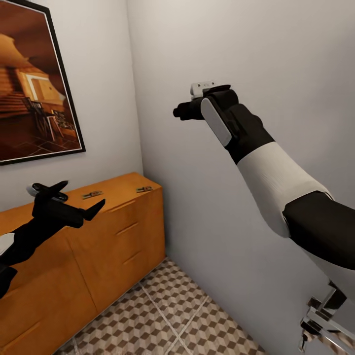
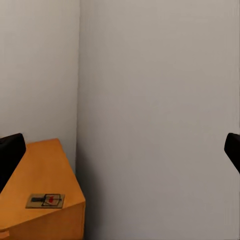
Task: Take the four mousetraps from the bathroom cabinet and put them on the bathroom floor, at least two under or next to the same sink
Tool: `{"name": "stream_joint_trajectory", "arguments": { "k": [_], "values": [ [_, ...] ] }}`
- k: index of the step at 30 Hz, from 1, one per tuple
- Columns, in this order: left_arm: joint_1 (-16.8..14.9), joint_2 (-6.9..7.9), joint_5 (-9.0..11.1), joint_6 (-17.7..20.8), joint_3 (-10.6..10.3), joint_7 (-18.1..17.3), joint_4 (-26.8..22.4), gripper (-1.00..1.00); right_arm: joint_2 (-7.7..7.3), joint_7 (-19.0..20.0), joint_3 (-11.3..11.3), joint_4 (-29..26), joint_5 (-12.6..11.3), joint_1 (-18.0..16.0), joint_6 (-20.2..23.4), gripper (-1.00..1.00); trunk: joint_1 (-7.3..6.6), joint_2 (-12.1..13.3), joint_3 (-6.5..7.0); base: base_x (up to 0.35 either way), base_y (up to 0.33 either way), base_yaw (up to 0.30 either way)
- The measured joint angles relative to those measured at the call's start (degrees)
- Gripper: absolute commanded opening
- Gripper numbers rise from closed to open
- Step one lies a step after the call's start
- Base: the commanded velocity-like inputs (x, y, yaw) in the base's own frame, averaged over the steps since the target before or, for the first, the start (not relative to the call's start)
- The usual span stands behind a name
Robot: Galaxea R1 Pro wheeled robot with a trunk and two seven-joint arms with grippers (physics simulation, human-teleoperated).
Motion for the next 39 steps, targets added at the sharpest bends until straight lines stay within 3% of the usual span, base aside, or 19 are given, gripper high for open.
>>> {"name": "stream_joint_trajectory", "arguments": {
  "k": [11,12,15,18,22,27,32,34,39],
  "values": [
    [0.0,-0.15,-0.2,-0.2,-0.1,1.0,0.2,1.00,0.19,0.1,0.2,0.0,-0.1,0.0,0.0,1.00,0.00,0.0,0.00,0.000,0.000,0.268],
    [0.0,-0.46,-0.3,-0.2,-0.1,4.4,0.2,1.00,0.29,0.2,0.2,0.0,-0.1,0.0,0.1,1.00,0.00,0.0,0.00,0.000,0.000,0.095],
    [-0.1,-1.02,-0.2,-0.2,-0.2,7.9,0.2,1.00,0.27,0.4,0.2,0.0,-0.1,0.0,0.1,1.00,0.00,0.0,0.00,0.000,0.000,0.059],
    [-0.3,-4.03,-0.2,-0.2,-0.1,17.2,0.2,1.00,0.23,0.6,0.2,-0.1,-0.3,0.0,0.3,1.00,0.00,0.0,0.00,0.000,0.000,0.018],
    [-1.0,-6.17,-0.1,-0.3,-0.1,23.5,0.2,1.00,0.17,1.1,0.2,-0.1,-0.3,0.1,0.4,1.00,0.00,0.0,0.00,0.000,0.000,0.007],
    [-2.4,-10.29,-0.6,-0.9,-0.2,34.4,0.3,1.00,0.09,3.5,0.1,0.0,-0.3,0.2,0.5,1.00,0.00,0.0,0.00,0.000,0.000,0.002],
    [-5.0,-14.37,-1.0,-1.0,0.0,41.5,0.3,1.00,-0.08,4.2,0.1,0.2,-0.4,0.4,0.6,1.00,0.00,0.0,0.00,0.000,0.000,0.000],
    [-7.8,-16.23,-0.9,-1.0,0.6,43.6,0.3,1.00,-0.20,4.3,0.1,0.3,-0.4,0.4,0.6,1.00,0.00,0.0,0.01,0.000,0.000,0.000],
    [-12.0,-17.25,-0.9,-1.1,2.5,45.6,0.3,1.00,-0.26,4.3,0.1,0.3,-0.3,0.5,0.6,1.00,0.00,0.0,0.00,0.000,0.000,0.000]
  ]
}}
